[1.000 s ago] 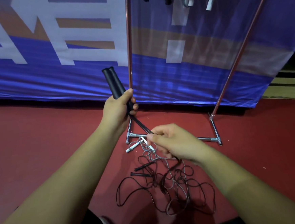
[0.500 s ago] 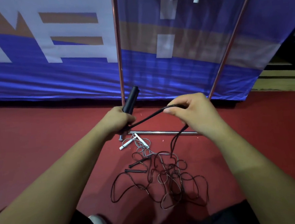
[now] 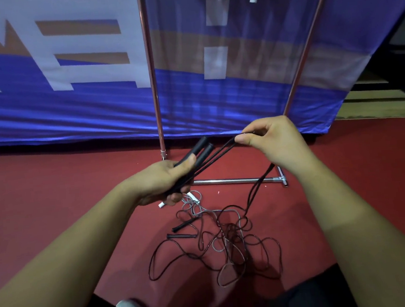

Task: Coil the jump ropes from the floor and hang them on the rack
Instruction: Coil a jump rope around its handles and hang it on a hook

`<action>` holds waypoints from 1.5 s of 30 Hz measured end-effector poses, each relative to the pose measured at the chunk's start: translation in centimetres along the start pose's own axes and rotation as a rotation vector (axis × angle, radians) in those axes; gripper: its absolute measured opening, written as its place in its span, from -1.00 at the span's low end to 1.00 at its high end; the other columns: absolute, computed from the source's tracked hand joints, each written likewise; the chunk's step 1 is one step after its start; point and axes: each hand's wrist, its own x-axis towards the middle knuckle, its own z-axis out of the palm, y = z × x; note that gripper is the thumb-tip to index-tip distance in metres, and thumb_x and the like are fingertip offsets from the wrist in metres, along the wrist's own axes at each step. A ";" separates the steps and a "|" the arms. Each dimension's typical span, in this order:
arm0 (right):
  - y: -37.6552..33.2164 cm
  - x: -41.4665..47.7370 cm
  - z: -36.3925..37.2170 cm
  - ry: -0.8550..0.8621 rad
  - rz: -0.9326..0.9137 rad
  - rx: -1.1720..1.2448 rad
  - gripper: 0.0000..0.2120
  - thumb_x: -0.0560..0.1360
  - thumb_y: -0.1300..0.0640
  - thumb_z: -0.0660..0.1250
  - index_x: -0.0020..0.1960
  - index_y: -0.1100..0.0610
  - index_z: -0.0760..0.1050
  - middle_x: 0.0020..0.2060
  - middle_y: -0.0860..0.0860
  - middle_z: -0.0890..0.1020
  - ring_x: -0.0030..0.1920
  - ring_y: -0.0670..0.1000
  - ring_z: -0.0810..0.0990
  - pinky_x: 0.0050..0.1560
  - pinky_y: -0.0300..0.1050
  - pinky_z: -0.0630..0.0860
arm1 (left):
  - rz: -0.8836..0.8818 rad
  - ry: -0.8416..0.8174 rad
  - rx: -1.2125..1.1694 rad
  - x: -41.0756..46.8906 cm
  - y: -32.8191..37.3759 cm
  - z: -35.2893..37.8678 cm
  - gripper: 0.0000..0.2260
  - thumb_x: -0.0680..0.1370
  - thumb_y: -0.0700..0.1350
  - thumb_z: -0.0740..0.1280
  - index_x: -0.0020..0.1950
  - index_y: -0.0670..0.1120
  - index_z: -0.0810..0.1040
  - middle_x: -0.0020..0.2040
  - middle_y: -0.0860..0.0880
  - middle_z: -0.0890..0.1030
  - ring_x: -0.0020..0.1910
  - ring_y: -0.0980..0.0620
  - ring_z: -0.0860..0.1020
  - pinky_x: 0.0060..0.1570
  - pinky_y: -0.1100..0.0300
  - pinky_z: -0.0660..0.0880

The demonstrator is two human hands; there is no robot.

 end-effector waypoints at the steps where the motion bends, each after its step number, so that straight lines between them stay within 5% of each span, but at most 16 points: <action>1: 0.1 0.1 -0.1 -0.001 0.002 -0.002 -0.87 0.40 0.02 0.54 -0.21 0.08 0.68 -0.34 0.10 0.64 -0.34 -0.11 0.45 -0.27 -0.16 0.37 | -0.007 -0.006 0.070 0.0 -0.1 0.0 -0.39 0.30 0.45 0.41 -0.23 -0.10 0.40 -0.40 -0.09 0.42 -0.51 0.00 0.33 -0.43 0.20 0.28; 6: -0.5 -0.2 0.3 -0.045 -0.069 -0.049 -0.91 0.41 0.03 0.53 -0.20 0.04 0.69 -0.34 -0.04 0.67 -0.29 -0.13 0.55 -0.20 -0.22 0.43 | -0.082 -0.026 0.406 0.1 -0.5 1.2 -0.85 0.55 -0.11 0.38 -0.15 -0.10 0.45 -0.34 -0.14 0.47 -0.51 -0.02 0.39 -0.44 0.17 0.38; 10: -0.2 0.2 1.1 -0.055 -0.082 -0.074 -0.92 0.41 0.01 0.52 -0.20 0.00 0.69 -0.30 -0.03 0.68 -0.18 0.03 0.60 -0.13 -0.10 0.48 | 0.013 -0.171 0.501 -0.6 0.0 2.9 -0.92 0.56 -0.14 0.40 -0.05 -0.03 0.51 -0.35 -0.04 0.48 -0.48 0.02 0.42 -0.42 0.18 0.42; 12: 0.6 0.4 1.3 -0.069 -0.052 -0.034 -0.92 0.41 0.05 0.52 -0.23 0.01 0.68 -0.32 -0.02 0.68 -0.23 0.02 0.59 -0.15 -0.13 0.47 | 0.124 -0.138 0.571 -1.1 0.8 3.3 -0.89 0.55 -0.08 0.43 -0.08 0.06 0.51 -0.39 0.09 0.45 -0.46 0.12 0.40 -0.40 0.26 0.38; 15: 1.8 0.6 2.2 -0.127 0.065 0.082 -0.84 0.46 0.20 0.47 -0.28 0.04 0.63 -0.47 -0.05 0.54 -0.40 -0.03 0.39 -0.35 -0.17 0.32 | 0.339 0.136 0.529 -1.4 1.7 2.9 -0.84 0.53 -0.03 0.46 -0.09 0.15 0.50 -0.42 0.19 0.47 -0.44 0.22 0.37 -0.37 0.31 0.33; 19: 1.6 0.1 3.4 -0.183 0.121 0.159 -0.79 0.56 0.14 0.38 -0.26 0.06 0.59 -0.57 -0.11 0.40 -0.56 -0.17 0.27 -0.48 -0.29 0.21 | 0.428 0.263 0.114 -1.5 2.2 2.1 -0.52 0.52 -0.18 0.47 0.28 0.23 0.39 -0.27 0.03 0.52 -0.42 0.08 0.41 -0.37 0.15 0.41; 22: 1.4 -0.6 3.9 -0.284 0.150 0.240 -0.77 0.60 0.09 0.33 -0.19 0.15 0.59 -0.54 -0.03 0.36 -0.54 -0.12 0.26 -0.47 -0.27 0.24 | 0.468 0.248 0.063 -1.7 2.4 1.4 -0.30 0.53 -0.25 0.44 0.43 0.40 0.30 -0.23 0.11 0.57 -0.38 0.05 0.39 -0.39 0.18 0.41; 27: 1.4 -1.0 3.4 -0.334 0.127 0.219 -0.76 0.62 0.04 0.28 -0.10 0.14 0.63 -0.55 -0.07 0.33 -0.48 -0.01 0.37 -0.31 -0.13 0.35 | 0.435 0.335 -0.081 -1.5 2.0 -0.5 -0.80 0.53 -0.22 0.43 0.07 0.00 0.50 -0.37 -0.02 0.48 -0.44 0.00 0.34 -0.43 0.20 0.29; 31: 0.9 -1.2 3.5 -0.366 0.115 0.196 -0.89 0.56 0.04 0.38 -0.09 0.06 0.61 -0.52 -0.07 0.42 -0.46 -0.05 0.30 -0.40 -0.19 0.28 | 0.357 0.396 -0.189 -1.7 2.2 -1.6 -0.74 0.48 -0.10 0.44 0.03 -0.11 0.41 -0.35 -0.09 0.49 -0.47 0.00 0.36 -0.46 0.22 0.30; 37: 0.5 -1.2 2.9 -0.363 0.029 0.017 -0.94 0.55 0.11 0.39 -0.06 0.09 0.61 -0.52 -0.24 0.52 -0.50 -0.24 0.43 -0.38 -0.41 0.33 | 0.310 0.553 -0.168 -1.4 1.6 -3.4 -0.85 0.57 -0.18 0.39 -0.04 -0.02 0.43 -0.30 -0.16 0.47 -0.46 -0.01 0.36 -0.42 0.22 0.29; 41: -0.1 -1.3 2.6 -0.344 -0.038 -0.004 -0.93 0.50 0.08 0.46 -0.07 0.07 0.67 -0.19 -0.10 0.70 -0.15 -0.15 0.66 -0.02 -0.21 0.53 | 0.213 0.639 0.076 -0.8 0.7 -4.4 -0.81 0.56 -0.14 0.42 0.03 -0.17 0.44 -0.29 -0.17 0.55 -0.46 -0.03 0.39 -0.44 0.20 0.32; 45: -1.6 -1.8 2.6 -0.321 -0.130 -0.062 -0.92 0.48 0.03 0.46 -0.11 0.03 0.69 -0.22 -0.09 0.70 -0.16 -0.05 0.65 -0.04 -0.09 0.55 | 0.117 0.605 0.502 -0.1 -0.6 -4.6 -0.71 0.50 0.12 0.45 -0.03 -0.04 0.44 -0.21 -0.12 0.63 -0.42 -0.01 0.45 -0.33 0.13 0.41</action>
